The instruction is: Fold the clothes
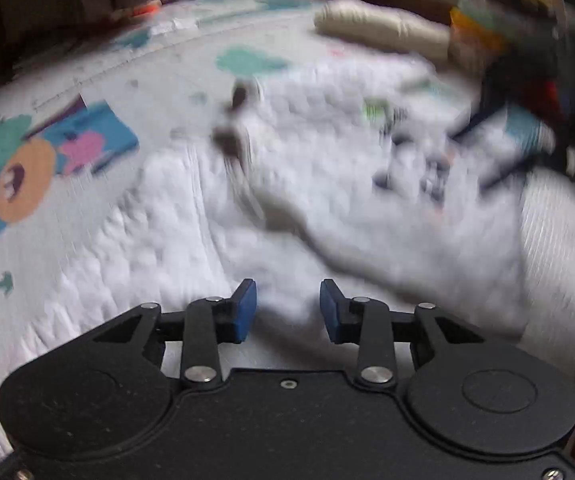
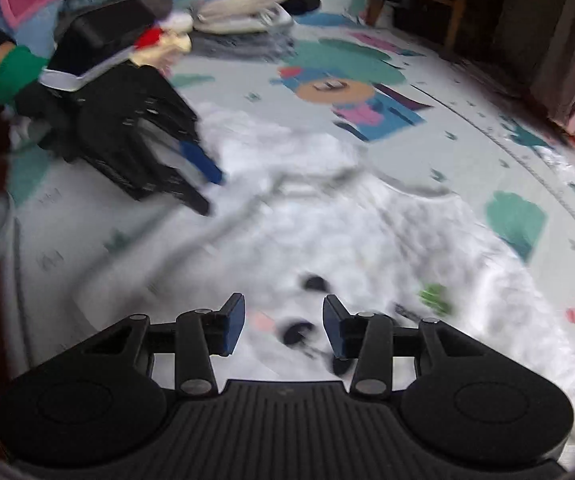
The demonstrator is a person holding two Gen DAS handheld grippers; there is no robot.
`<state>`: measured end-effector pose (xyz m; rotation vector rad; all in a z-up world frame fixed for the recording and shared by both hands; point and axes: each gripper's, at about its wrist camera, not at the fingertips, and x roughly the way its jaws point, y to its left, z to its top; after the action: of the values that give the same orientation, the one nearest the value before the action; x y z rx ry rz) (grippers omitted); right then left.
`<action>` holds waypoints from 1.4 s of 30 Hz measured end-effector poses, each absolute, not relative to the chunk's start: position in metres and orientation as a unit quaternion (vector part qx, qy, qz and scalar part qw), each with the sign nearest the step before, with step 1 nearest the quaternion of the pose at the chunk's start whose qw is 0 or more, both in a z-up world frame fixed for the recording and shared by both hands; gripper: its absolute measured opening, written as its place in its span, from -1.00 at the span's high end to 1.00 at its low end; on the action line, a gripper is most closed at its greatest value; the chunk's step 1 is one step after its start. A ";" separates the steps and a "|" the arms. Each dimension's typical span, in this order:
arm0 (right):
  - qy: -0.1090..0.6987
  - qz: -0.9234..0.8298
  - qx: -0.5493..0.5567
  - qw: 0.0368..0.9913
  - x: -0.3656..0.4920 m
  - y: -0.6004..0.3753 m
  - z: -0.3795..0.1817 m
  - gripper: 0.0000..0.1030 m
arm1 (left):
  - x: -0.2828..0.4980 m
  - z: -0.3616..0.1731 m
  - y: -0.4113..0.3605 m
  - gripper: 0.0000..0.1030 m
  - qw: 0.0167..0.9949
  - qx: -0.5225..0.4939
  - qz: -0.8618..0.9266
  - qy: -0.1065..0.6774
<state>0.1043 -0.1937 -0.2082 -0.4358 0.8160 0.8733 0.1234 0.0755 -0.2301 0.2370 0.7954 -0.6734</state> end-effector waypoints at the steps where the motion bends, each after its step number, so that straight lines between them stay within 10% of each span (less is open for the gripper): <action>1: 0.381 0.415 -0.189 0.804 0.106 -0.190 -0.208 0.14 | 0.122 -0.230 0.071 0.35 0.865 0.114 -0.325 0.364; 6: 0.375 0.366 -0.175 0.833 0.124 -0.223 -0.202 0.14 | 0.125 -0.273 0.053 0.31 0.856 0.147 -0.314 0.382; 22: 0.512 0.196 0.253 0.797 0.135 -0.367 -0.281 0.28 | 0.120 -0.339 0.080 0.09 0.772 -0.259 -0.226 0.535; 25: 0.530 0.218 0.246 0.782 0.123 -0.354 -0.283 0.60 | 0.130 -0.342 0.083 0.73 0.762 -0.256 -0.231 0.549; 42: 0.426 0.261 0.050 0.865 0.098 -0.307 -0.221 0.26 | 0.140 -0.260 0.064 0.50 0.833 -0.007 -0.293 0.469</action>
<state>0.0979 -0.3070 -0.2213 0.1054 0.8929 0.5460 0.1401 0.0644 -0.2604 -0.0155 0.9932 -0.6215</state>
